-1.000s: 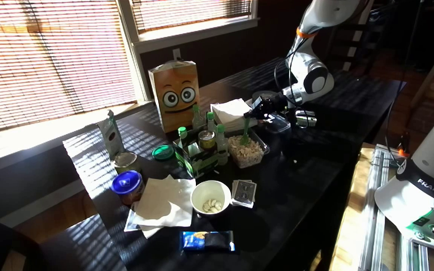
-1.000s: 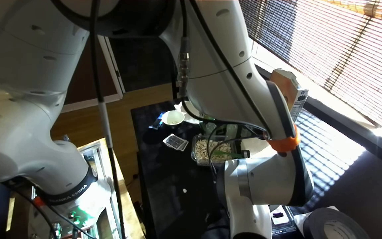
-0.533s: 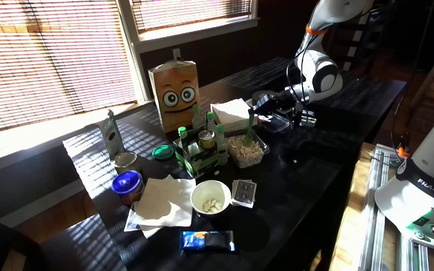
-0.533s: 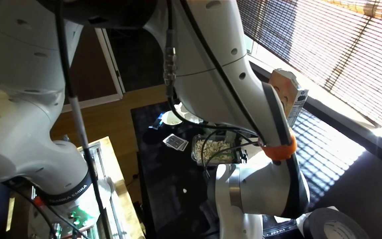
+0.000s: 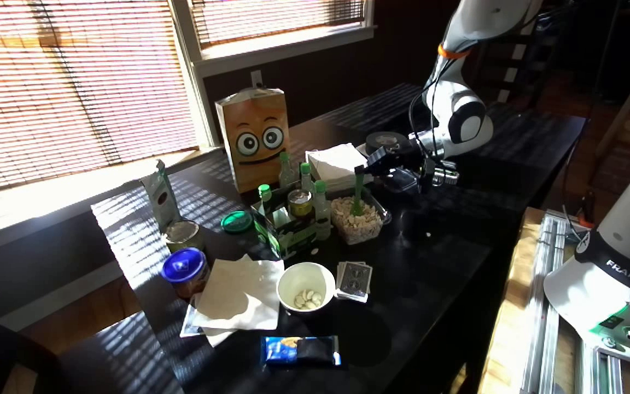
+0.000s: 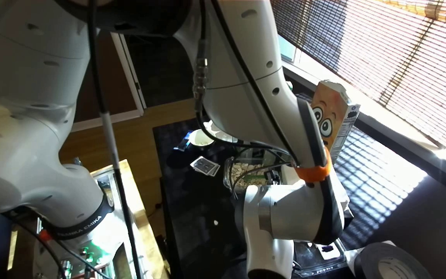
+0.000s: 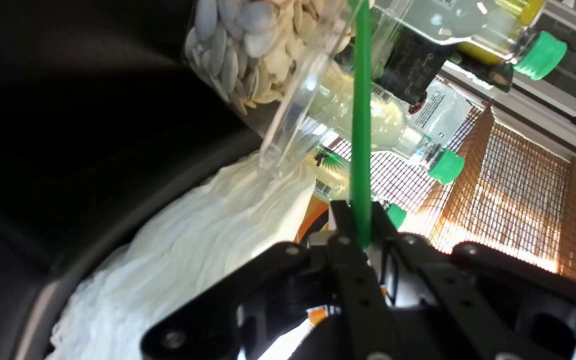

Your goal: Use the spoon to transfer some contents from the right bowl to the left bowl

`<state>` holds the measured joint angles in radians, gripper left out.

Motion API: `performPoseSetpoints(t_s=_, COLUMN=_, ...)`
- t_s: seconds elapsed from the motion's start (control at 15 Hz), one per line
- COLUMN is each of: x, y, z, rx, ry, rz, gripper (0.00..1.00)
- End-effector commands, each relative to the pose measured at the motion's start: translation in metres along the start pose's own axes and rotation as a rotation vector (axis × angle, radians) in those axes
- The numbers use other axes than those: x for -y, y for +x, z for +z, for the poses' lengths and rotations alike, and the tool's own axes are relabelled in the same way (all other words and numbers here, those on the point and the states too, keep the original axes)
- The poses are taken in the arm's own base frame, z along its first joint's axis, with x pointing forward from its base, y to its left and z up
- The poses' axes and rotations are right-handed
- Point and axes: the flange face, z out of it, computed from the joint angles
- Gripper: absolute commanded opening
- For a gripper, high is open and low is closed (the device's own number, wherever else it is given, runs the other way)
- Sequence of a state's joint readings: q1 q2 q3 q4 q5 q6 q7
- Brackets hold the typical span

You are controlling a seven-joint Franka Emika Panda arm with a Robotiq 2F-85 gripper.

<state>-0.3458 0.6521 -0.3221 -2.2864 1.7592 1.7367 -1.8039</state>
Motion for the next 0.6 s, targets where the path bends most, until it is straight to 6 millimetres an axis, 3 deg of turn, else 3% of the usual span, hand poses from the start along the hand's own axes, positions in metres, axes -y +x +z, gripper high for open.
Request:
performPoseSetpoints(t_s=0.0, x=-0.009, y=-0.017, z=0.029, rx=0.034, ry=-0.033, rz=0.138, gripper=0.03)
performPoseSetpoints(t_s=0.53, x=-0.017, y=-0.018, z=0.045, rx=0.065, ry=-0.062, rz=0.468, gripper=0.03)
